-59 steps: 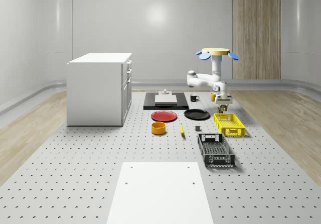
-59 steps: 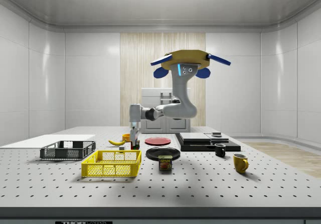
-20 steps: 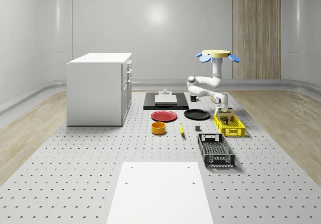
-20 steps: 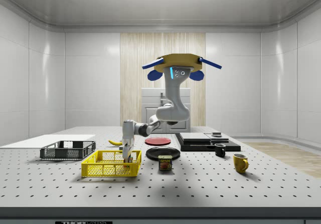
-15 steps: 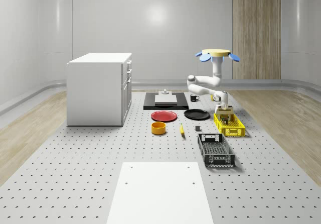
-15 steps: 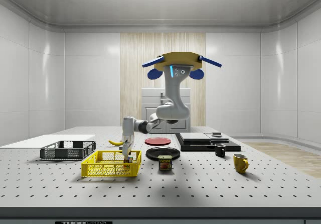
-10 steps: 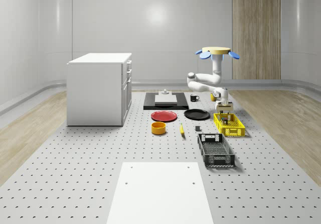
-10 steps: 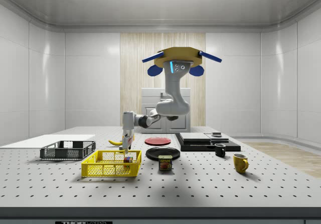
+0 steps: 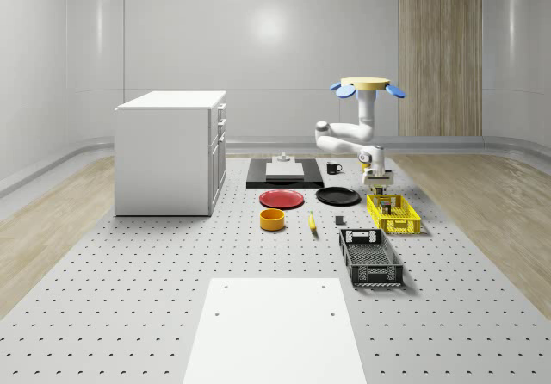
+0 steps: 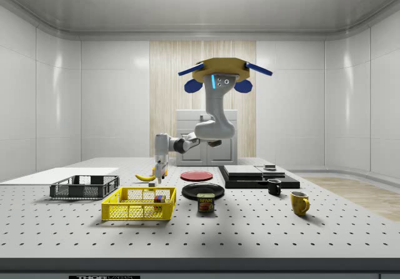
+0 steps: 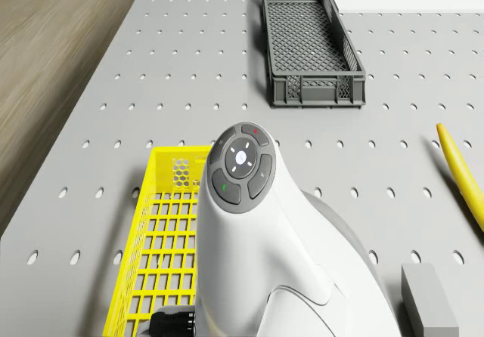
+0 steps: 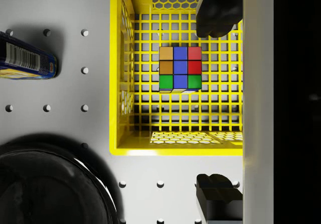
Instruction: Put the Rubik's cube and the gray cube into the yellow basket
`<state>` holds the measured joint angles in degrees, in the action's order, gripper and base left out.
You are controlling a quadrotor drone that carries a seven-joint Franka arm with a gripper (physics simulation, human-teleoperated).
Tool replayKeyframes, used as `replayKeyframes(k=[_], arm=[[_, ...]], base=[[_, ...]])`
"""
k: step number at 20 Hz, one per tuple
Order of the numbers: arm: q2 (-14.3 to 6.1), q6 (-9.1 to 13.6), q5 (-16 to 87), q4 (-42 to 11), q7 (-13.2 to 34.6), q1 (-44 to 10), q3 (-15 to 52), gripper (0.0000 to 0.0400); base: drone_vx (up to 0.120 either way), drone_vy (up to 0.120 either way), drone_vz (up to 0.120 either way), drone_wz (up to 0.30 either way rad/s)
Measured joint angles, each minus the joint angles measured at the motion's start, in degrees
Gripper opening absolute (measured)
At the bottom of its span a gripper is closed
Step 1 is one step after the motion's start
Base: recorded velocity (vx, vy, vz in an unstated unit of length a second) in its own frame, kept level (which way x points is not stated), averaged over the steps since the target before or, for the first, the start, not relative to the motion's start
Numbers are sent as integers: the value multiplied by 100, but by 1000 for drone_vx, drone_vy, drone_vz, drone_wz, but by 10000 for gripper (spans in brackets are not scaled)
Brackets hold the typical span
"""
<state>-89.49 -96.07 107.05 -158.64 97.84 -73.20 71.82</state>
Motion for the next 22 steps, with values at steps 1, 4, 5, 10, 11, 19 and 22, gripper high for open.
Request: replayKeyframes(k=[1,4,5,10,11,19,22], arm=[[3,3,-1,-1,-1,1,2,400],[10,12,-1,-2,-3,5,5,400],[12,14,-1,-3,-3,6,5,400],[24,26,2,-4,-6,10,7,400],[26,28,3,-4,-7,11,7,400],[42,43,9,-5,-10,16,6,400],[47,48,11,-5,-12,18,6,400]], base=[[120,-120,0,0],[120,-120,0,0],[120,-120,0,0],[120,-120,0,0],[120,-120,0,0],[5,-120,-55,0],[13,-120,-80,0]])
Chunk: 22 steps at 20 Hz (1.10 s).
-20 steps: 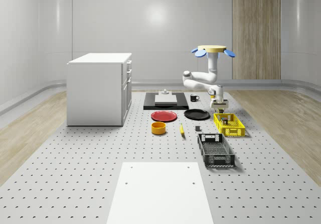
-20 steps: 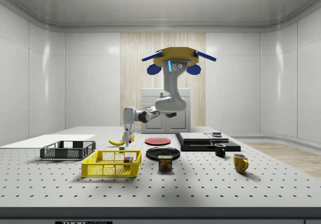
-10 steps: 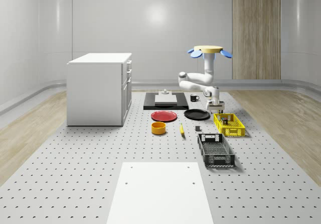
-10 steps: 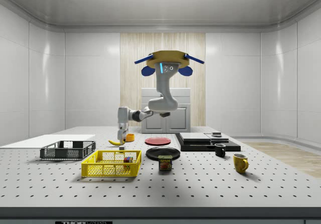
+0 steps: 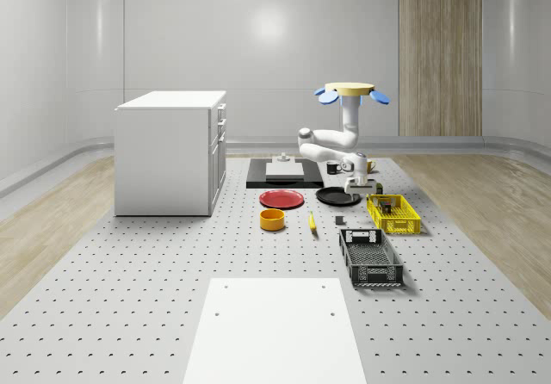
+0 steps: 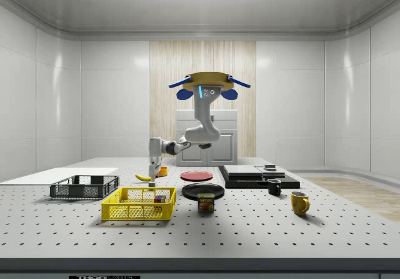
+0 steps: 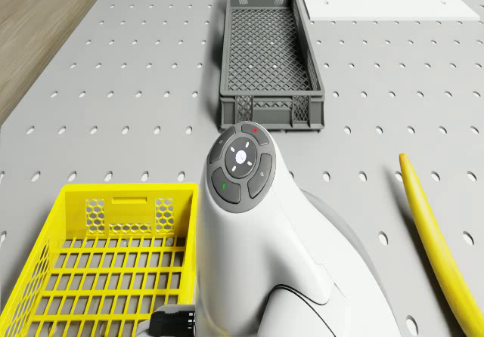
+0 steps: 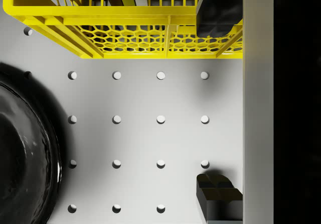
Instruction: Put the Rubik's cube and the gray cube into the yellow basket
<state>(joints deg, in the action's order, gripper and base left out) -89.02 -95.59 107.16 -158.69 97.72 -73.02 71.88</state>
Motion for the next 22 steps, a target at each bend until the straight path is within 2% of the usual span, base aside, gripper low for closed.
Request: replayKeyframes(k=[6,14,19,22], arm=[[10,9,4,-1,-2,3,-1,400],[22,20,9,-1,-5,7,-1,400],[28,26,12,-2,-7,10,-2,400],[32,30,13,-2,-8,11,-2,400]], base=[[120,-120,0,0],[0,-120,0,0],[0,-120,-104,0],[0,-120,-40,0]])
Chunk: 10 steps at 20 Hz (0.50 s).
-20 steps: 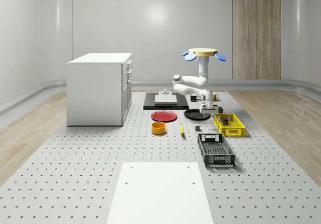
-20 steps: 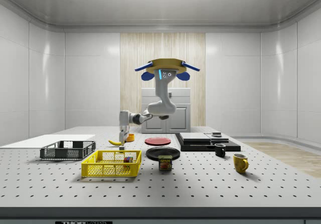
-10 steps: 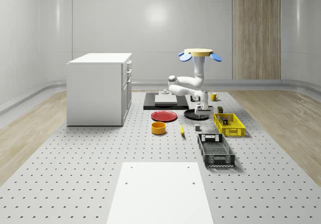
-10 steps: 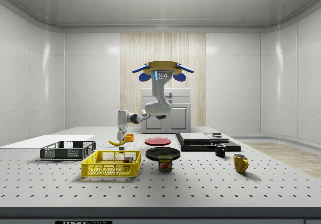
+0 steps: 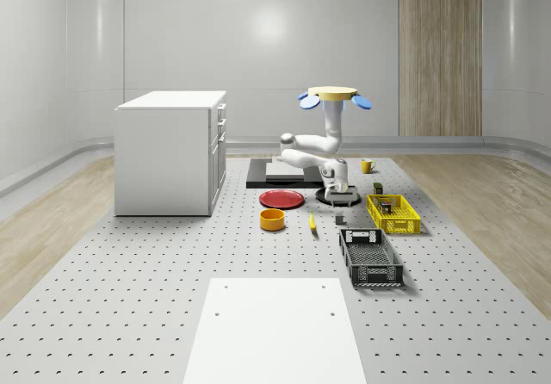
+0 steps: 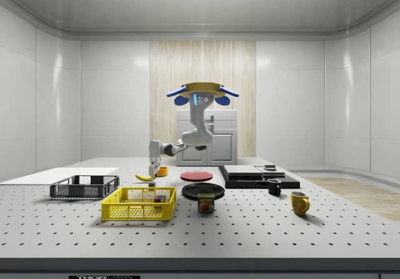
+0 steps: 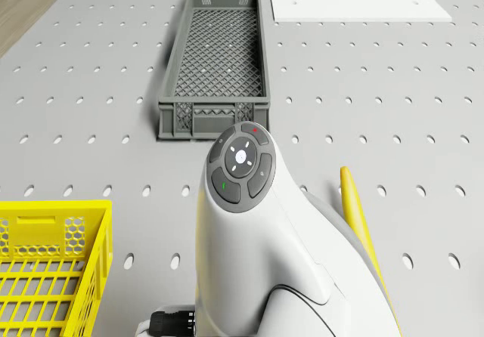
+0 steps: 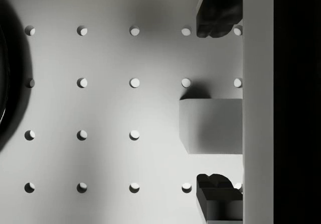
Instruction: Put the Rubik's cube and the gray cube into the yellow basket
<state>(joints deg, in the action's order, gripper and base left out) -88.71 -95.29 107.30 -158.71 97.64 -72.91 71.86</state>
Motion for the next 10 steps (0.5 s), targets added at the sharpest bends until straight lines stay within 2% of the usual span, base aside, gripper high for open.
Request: replayKeyframes(k=[1,3,10], arm=[[1,1,0,0,0,0,0,400],[4,3,1,0,-1,1,0,400],[17,-53,145,49,-1,-27,-152,400]], base=[[0,-120,-120,0],[0,-100,-20,0],[0,0,0,0]])
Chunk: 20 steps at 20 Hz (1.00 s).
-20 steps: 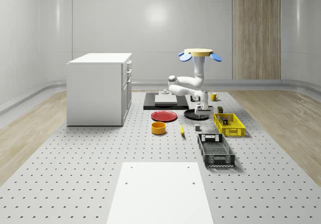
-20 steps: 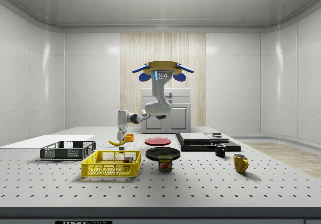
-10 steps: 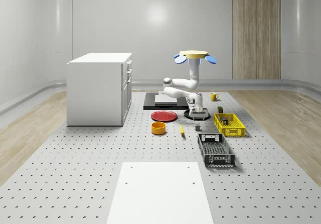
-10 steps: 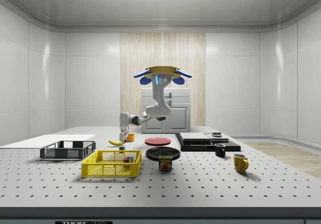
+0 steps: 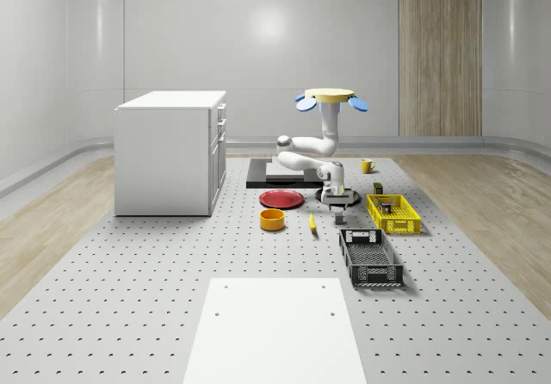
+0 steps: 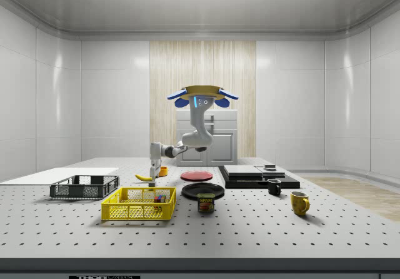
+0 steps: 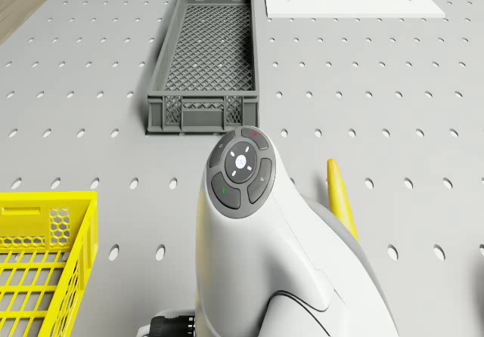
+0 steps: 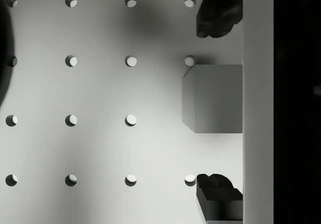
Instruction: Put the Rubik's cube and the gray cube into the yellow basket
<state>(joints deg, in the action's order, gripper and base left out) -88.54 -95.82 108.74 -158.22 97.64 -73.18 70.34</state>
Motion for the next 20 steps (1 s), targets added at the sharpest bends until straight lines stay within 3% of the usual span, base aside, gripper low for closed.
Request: replayKeyframes(k=[20], arm=[[199,-67,263,450,104,-486,-250,400]], base=[[0,0,0,0]])
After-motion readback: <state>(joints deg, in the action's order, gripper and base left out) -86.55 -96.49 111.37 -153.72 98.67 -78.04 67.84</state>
